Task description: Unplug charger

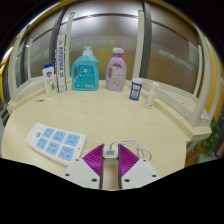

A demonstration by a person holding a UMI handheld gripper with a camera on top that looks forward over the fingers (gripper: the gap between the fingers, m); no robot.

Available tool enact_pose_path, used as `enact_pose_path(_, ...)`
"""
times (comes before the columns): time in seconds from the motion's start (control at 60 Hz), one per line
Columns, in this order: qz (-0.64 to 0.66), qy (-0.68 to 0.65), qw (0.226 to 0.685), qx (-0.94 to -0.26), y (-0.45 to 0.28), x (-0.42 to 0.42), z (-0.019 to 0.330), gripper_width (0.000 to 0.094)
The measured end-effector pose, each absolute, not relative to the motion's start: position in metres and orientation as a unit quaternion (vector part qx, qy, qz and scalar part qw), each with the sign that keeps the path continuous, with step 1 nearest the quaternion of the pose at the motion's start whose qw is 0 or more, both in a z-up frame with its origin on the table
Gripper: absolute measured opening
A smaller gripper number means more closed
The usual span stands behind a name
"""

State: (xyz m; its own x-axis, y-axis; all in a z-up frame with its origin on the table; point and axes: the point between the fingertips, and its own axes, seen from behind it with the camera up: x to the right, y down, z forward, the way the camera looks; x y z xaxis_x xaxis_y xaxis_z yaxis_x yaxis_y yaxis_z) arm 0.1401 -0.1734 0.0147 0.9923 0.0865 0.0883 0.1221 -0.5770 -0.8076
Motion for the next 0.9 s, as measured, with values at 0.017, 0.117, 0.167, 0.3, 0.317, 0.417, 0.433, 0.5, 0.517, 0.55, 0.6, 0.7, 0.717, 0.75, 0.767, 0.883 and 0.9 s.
enact_pose_path(0.017,-0.015,-0.060,0.455,-0.888,-0.174,0.140,0.011,0.0221)
enact_pose_path(0.117,0.006,-0.061,0.442,-0.895,-0.178,0.137,0.008,0.0400)
enact_pose_path(0.167,0.015,-0.067,0.438,-0.897,-0.183,0.132,0.011,0.0563)
enact_pose_path(0.3,-0.004,-0.087,0.418,-0.904,-0.214,0.136,0.026,0.0845)
enact_pose_path(0.317,-0.006,-0.087,0.415,-0.906,-0.220,0.137,0.027,0.0842)
enact_pose_path(0.417,-0.006,-0.074,0.394,-0.916,-0.266,0.140,0.038,0.0847)
enact_pose_path(0.433,-0.005,-0.070,0.392,-0.917,-0.273,0.141,0.040,0.0848)
enact_pose_path(0.5,-0.004,-0.061,0.380,-0.923,-0.303,0.142,0.043,0.0849)
enact_pose_path(0.517,-0.003,-0.060,0.377,-0.924,-0.311,0.144,0.045,0.0849)
enact_pose_path(0.55,-0.004,-0.057,0.375,-0.925,-0.324,0.146,0.049,0.0849)
enact_pose_path(0.6,-0.006,-0.056,0.376,-0.925,-0.343,0.147,0.058,0.0850)
enact_pose_path(0.7,-0.018,-0.052,0.384,-0.922,-0.383,0.151,0.085,0.0851)
enact_pose_path(0.717,-0.020,-0.050,0.386,-0.921,-0.391,0.152,0.091,0.0851)
enact_pose_path(0.75,-0.022,-0.047,0.391,-0.919,-0.404,0.151,0.103,0.0852)
enact_pose_path(0.767,-0.023,-0.046,0.394,-0.918,-0.410,0.150,0.110,0.0852)
enact_pose_path(0.883,-0.024,-0.039,0.413,-0.910,-0.461,0.143,0.149,0.0855)
enact_pose_path(0.9,-0.024,-0.038,0.415,-0.909,-0.469,0.142,0.154,0.0854)
